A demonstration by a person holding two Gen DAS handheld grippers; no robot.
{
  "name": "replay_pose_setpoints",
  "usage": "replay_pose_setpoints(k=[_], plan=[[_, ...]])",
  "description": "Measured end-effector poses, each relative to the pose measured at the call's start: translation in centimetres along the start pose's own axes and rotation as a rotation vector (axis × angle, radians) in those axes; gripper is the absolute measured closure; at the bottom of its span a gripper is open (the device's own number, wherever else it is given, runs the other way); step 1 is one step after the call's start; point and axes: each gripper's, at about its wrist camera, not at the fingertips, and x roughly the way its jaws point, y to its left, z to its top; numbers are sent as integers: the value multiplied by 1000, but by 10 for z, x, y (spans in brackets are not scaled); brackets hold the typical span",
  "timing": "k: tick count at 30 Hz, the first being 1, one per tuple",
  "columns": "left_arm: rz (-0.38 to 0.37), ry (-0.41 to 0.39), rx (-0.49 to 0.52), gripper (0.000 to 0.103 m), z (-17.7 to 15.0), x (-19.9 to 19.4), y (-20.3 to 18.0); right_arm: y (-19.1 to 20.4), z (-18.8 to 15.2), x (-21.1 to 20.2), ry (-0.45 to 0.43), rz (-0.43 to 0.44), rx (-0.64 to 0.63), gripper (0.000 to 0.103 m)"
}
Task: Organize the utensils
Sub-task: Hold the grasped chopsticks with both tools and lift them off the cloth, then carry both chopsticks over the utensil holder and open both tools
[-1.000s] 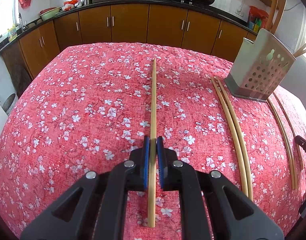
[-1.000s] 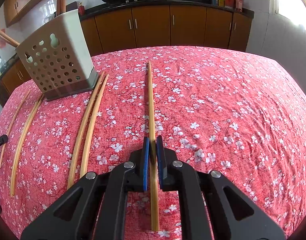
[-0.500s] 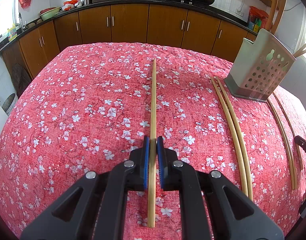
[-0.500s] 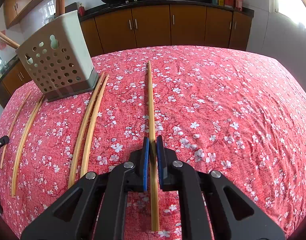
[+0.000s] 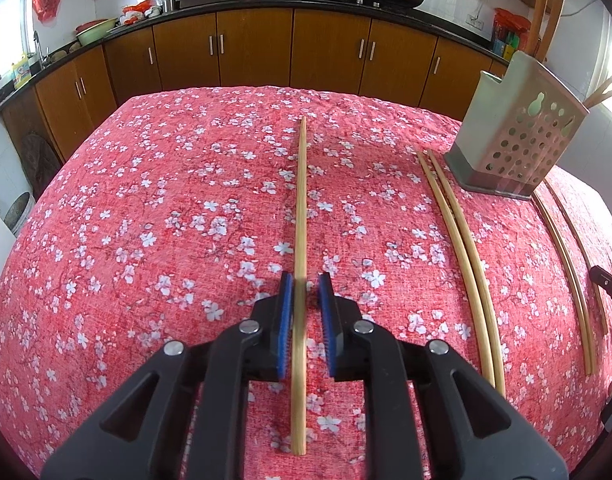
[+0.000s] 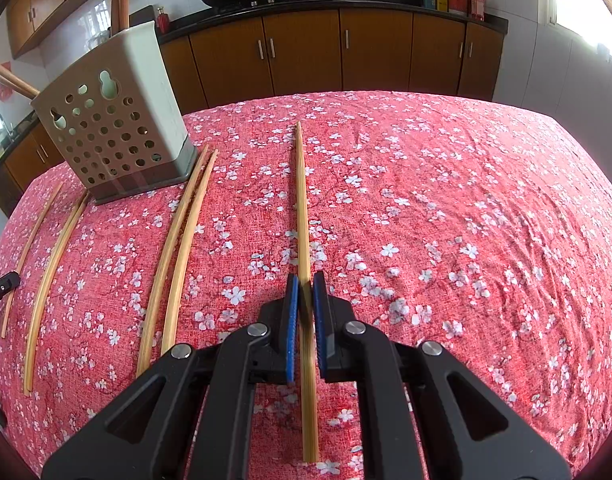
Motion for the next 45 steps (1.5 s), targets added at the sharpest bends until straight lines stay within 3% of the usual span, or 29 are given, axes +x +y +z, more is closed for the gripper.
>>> replay_pose_setpoints(k=[18, 22, 27, 36, 40, 45], plan=[[5, 4, 17, 87, -15, -13, 3, 4, -14, -12, 2, 5, -20, 94], [25, 4, 30, 95, -18, -14, 1, 6, -16, -13, 1, 11, -14, 95], [26, 8, 63, 95, -14, -18, 0, -5, -9, -24, -26, 13, -1, 96], [-68, -216, -6, 95, 33, -94, 5, -8, 28, -102, -260, 32, 15, 96], [-112, -285, -48, 95, 53, -119, 5, -6, 38, -116, -304, 39, 9, 96], [-153, -316, -39, 96, 68, -143, 0, -1, 50, -127, -335, 43, 5, 96]])
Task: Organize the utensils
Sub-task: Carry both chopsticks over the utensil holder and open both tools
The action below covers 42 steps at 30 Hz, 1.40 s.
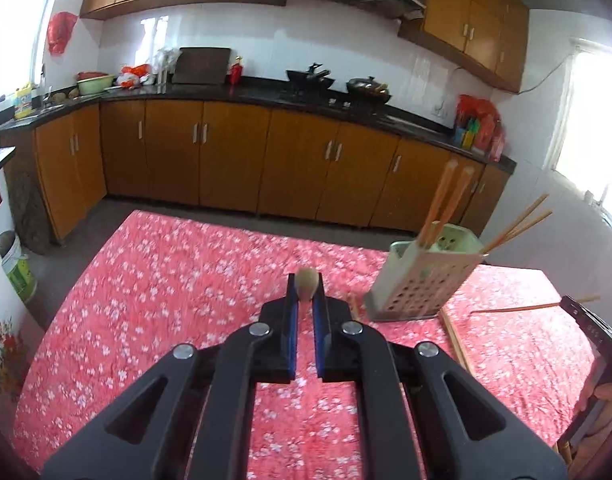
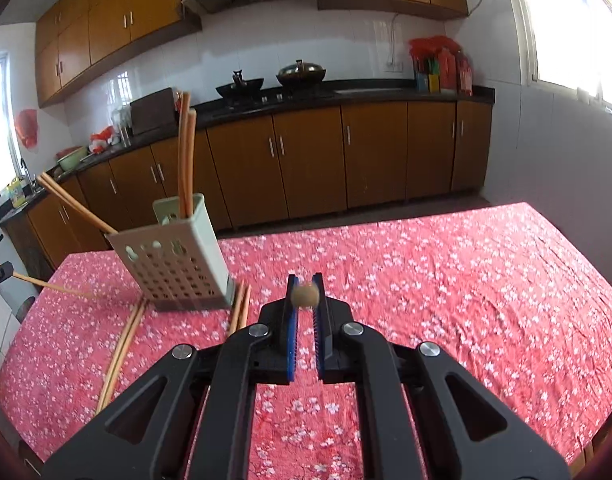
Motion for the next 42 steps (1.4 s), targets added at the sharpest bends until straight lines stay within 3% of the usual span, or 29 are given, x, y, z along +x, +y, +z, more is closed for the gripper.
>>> replay_pose_setpoints(k=[8, 14, 17, 24, 29, 31, 35, 37, 42], plan=[[-86, -55, 85, 96, 33, -38, -33, 24, 50, -33, -111, 125, 1, 96], [-196, -86, 127, 96, 51, -57, -73, 50, 82, -61, -232, 242, -2, 96], [-244, -101, 118, 96, 58, -60, -90, 62, 93, -63, -283, 256, -15, 96], [-198, -275, 66, 96, 88, -52, -118, 74, 109, -47, -356, 239, 9, 96], [-143, -366, 47, 96, 100, -33, -128, 78, 111, -22, -360, 215, 19, 96], [-133, -366, 65, 96, 98, -21, -132, 79, 108, -8, -331, 213, 23, 96], [-128, -287, 72, 95, 89, 13, -135, 85, 96, 15, -249, 207, 10, 95], [-126, -258, 64, 90, 86, 24, -130, 86, 91, 17, -233, 212, -5, 94], [-120, -247, 35, 79, 82, 25, -116, 83, 87, 3, -259, 201, -18, 70]])
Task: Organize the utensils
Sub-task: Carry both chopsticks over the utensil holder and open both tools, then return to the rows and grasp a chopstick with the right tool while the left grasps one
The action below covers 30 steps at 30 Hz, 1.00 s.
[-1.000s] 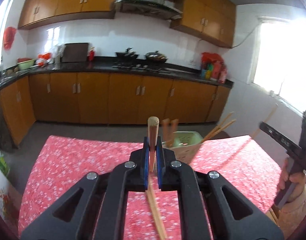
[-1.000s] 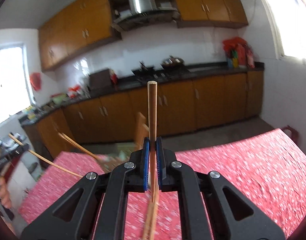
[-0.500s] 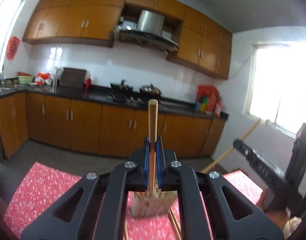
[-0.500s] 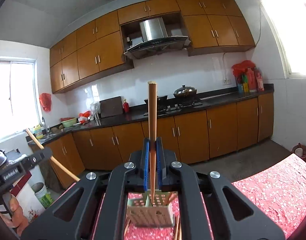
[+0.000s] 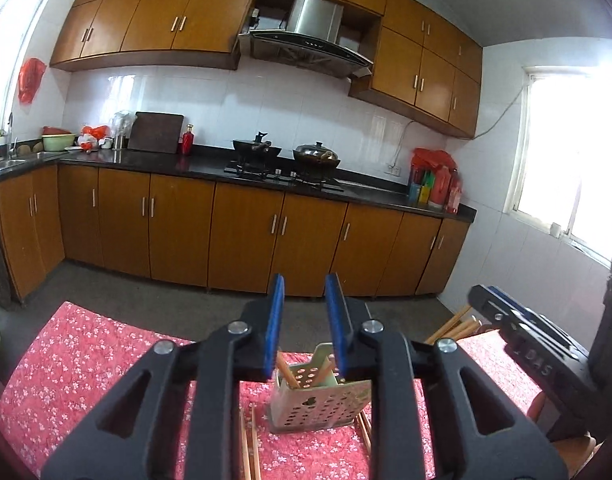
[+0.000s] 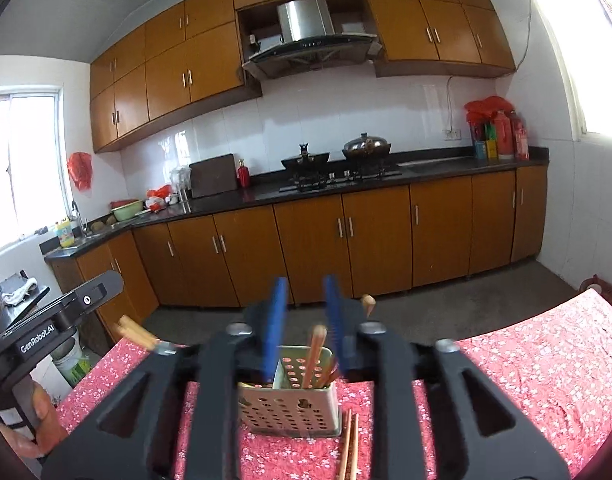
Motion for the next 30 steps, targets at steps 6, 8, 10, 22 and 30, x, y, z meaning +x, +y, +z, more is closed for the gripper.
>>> replay_pose_setpoints(k=[6, 8, 10, 22, 30], plan=[[18, -37, -31, 69, -5, -38, 23, -19, -1, -33, -22, -36, 36, 70], [41, -33, -42, 68, -14, -52, 34, -31, -12, -43, -1, -66, 43, 70], [73, -11, -45, 67, -27, -61, 48, -41, -28, -43, 53, -103, 43, 70], [122, 428, -30, 67, -169, -18, 97, -48, -185, 25, 631, -19, 65, 81], [48, 534, -10, 75, -203, -6, 88, -43, -209, 38, 670, -104, 12, 95]])
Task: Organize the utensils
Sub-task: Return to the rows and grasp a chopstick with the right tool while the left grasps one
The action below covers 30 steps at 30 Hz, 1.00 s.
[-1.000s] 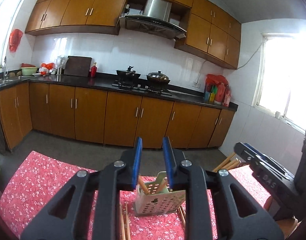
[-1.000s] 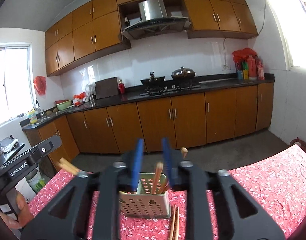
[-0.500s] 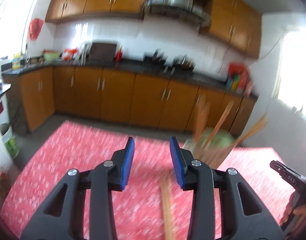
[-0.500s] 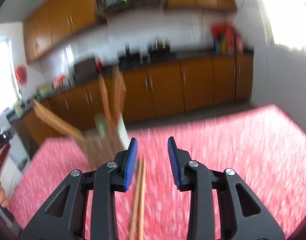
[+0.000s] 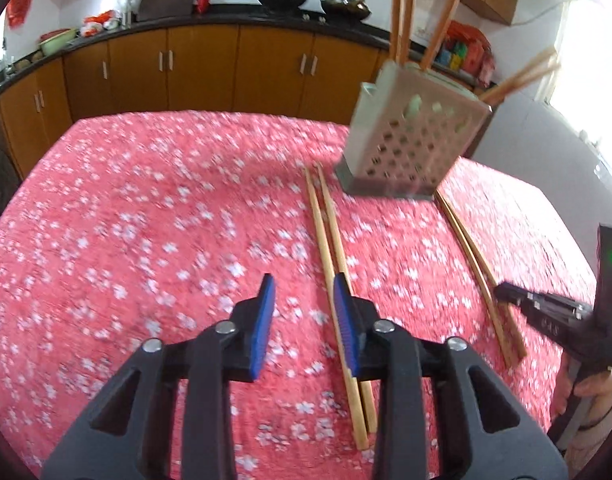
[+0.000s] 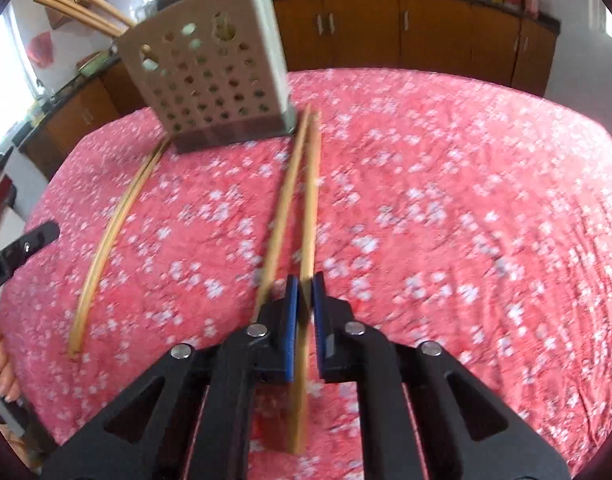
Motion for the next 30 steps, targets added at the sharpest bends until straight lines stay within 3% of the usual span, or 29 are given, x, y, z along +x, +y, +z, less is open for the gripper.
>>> replay_pose_setpoints(k=[4, 13, 24, 30], plan=[[-22, 42, 11, 83, -4, 9, -7, -22, 4, 0, -15, -36, 83, 95], [-33, 104, 68, 88, -14, 25, -23, -26, -1, -6, -24, -32, 65, 95], [81, 90, 133, 94, -19, 32, -31, -16, 0, -4, -28, -33, 20, 95], [142, 84, 66, 95, -1, 42, -3, -23, 8, -1, -40, -66, 11, 95]])
